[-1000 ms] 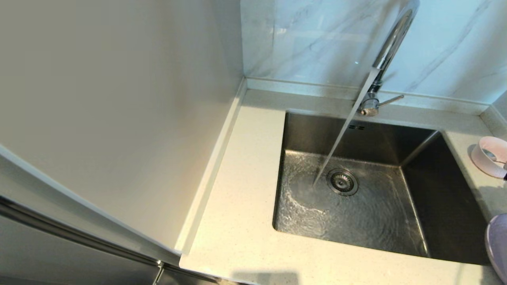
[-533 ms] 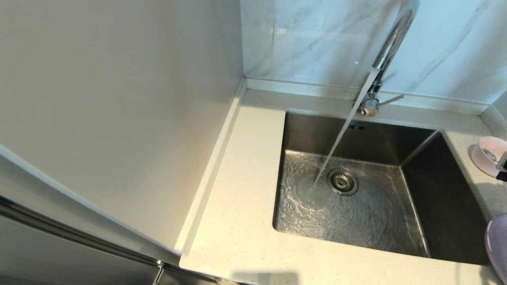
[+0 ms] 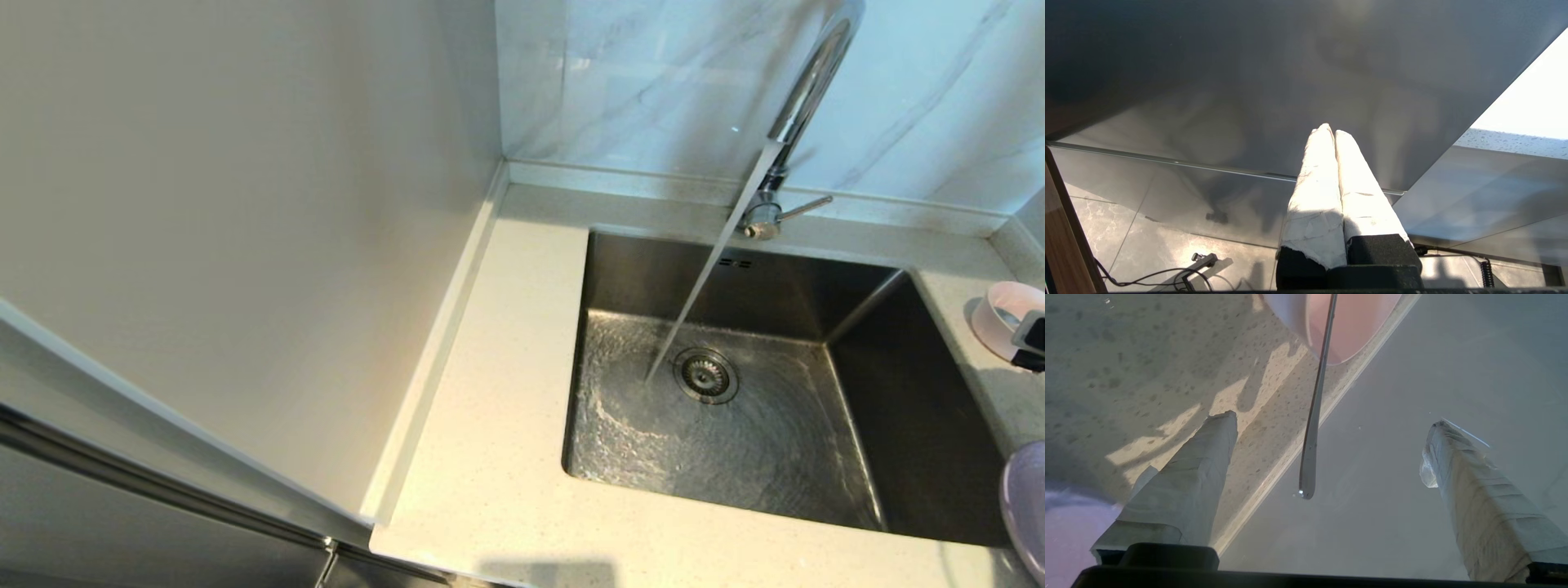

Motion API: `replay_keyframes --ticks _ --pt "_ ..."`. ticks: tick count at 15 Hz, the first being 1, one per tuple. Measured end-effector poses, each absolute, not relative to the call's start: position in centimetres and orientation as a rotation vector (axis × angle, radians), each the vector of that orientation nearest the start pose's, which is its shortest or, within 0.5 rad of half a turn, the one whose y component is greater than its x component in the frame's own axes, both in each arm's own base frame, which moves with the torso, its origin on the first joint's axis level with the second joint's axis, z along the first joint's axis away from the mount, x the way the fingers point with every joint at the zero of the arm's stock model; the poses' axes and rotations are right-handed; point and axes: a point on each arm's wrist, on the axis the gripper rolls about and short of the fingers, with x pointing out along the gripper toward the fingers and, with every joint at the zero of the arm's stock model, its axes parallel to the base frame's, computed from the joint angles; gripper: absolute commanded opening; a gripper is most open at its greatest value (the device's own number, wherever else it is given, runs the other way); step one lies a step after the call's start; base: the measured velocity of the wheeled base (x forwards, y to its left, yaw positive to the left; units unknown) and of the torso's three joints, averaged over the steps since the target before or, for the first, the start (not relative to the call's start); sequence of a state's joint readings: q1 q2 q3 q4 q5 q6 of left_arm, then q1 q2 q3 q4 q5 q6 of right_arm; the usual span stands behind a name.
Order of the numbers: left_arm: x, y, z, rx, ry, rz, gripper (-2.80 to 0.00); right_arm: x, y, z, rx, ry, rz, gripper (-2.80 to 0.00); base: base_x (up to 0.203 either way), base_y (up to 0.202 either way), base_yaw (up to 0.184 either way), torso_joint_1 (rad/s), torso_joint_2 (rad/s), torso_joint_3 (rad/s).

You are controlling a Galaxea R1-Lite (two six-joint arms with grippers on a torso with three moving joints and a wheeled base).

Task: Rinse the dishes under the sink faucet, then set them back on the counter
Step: Pick up the spoon

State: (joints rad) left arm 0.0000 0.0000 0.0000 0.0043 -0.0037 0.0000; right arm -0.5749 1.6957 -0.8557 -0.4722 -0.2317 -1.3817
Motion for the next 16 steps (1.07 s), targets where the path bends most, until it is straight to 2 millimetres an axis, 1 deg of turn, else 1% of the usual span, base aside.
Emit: replay_keyframes --ticks 5,16 --pt "-2.28 -0.01 7.50 0.000 0.004 -0.003 -2.80 25.83 -17.31 17.83 -1.225 0.844 -0.413 0.00 0.000 0.000 0.000 0.000 0.00 0.000" --pt "-2.28 -0.01 7.50 0.000 0.005 -0.004 -2.80 26.17 -17.55 17.59 -1.223 0.844 -0.427 0.00 0.000 0.000 0.000 0.000 0.00 0.000"
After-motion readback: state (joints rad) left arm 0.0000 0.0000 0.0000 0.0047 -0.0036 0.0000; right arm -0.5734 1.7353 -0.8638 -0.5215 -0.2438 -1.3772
